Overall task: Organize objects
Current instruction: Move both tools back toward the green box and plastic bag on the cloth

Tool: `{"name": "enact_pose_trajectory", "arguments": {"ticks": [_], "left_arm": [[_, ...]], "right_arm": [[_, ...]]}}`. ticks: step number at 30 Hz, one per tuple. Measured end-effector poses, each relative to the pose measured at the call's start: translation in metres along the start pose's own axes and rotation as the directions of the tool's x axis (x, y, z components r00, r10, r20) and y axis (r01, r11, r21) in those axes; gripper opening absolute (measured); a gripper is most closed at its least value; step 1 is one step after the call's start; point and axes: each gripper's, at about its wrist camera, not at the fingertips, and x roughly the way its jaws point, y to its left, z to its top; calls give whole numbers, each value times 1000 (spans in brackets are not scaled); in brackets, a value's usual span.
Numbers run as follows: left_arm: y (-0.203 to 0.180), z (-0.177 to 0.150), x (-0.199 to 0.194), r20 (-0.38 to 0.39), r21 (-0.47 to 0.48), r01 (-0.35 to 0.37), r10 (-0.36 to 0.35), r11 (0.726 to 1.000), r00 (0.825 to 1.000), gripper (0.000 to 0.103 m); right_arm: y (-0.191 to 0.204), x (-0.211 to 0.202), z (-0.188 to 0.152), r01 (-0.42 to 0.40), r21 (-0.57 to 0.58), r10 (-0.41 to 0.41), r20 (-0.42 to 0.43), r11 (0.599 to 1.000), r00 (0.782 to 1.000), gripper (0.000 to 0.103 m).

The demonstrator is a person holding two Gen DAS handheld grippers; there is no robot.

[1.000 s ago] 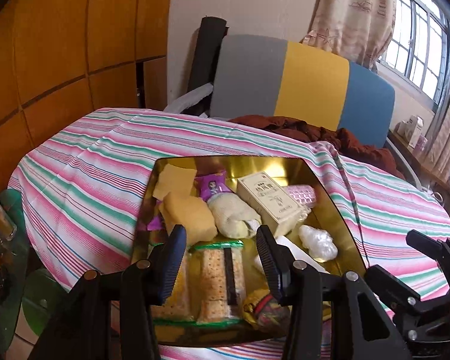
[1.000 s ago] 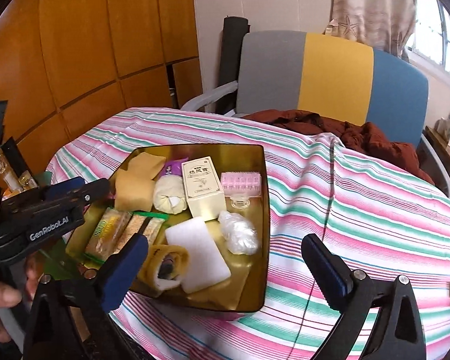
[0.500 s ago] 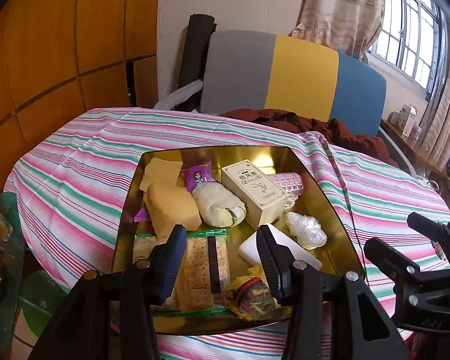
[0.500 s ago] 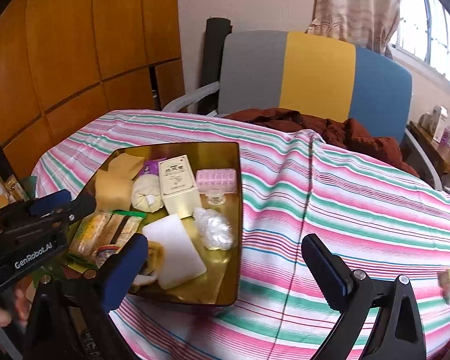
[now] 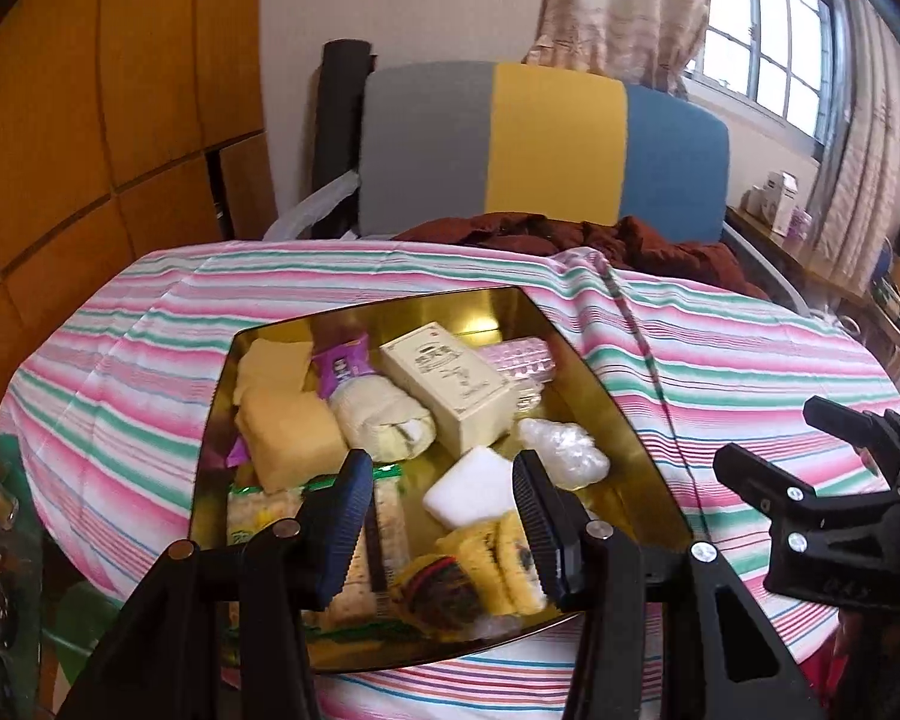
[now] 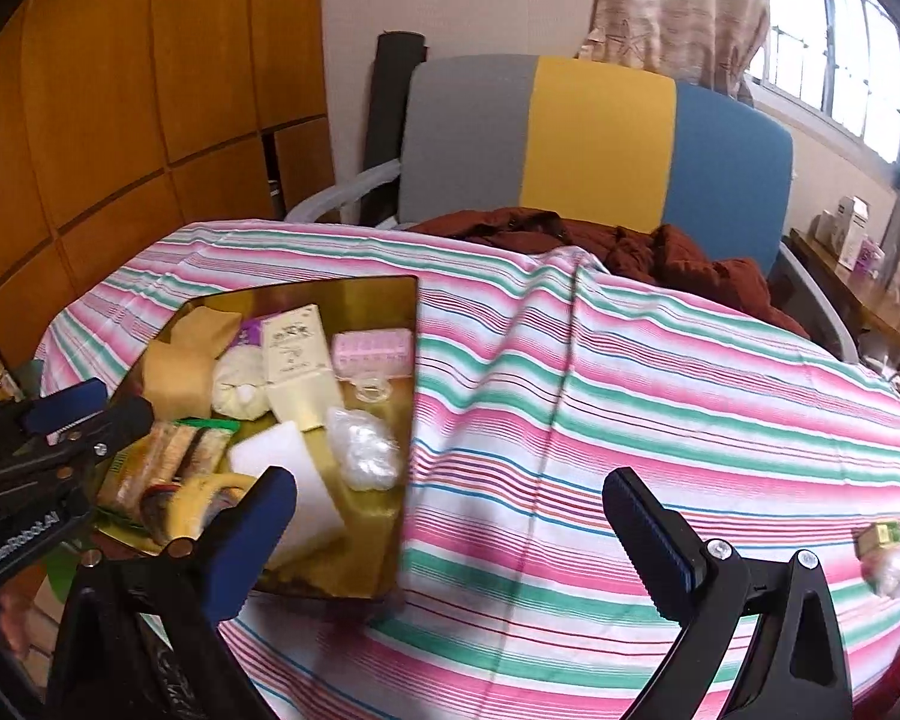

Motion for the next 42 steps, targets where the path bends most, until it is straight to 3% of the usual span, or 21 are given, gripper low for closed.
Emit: {"name": "enact_pose_trajectory", "arguments": {"ticks": [11,21,28,36,42], "left_arm": [[-56,17,5,-1,142,100,-101,985,995,49],[-121,22,16,-39,283,220,-218,933,975,49],[-161,18,22,-75,353,277,-269,894,960,49],[-203,16,32,-116,413,323,-303,851,946,49],[-237,13,45,-155,444,359,-324,821,933,49]], "right_arm": [[-70,-3,-7,124,106,-118,-60,987,991,103],[-162,-33,-14,250,251,-230,-105,935,967,103],[-241,-58,-33,348,395,-317,-146,850,937,103],[-318,-81,-54,419,555,-382,-190,718,905,103],[-363,-86,-73,402,672,-365,-206,622,908,103]]}}
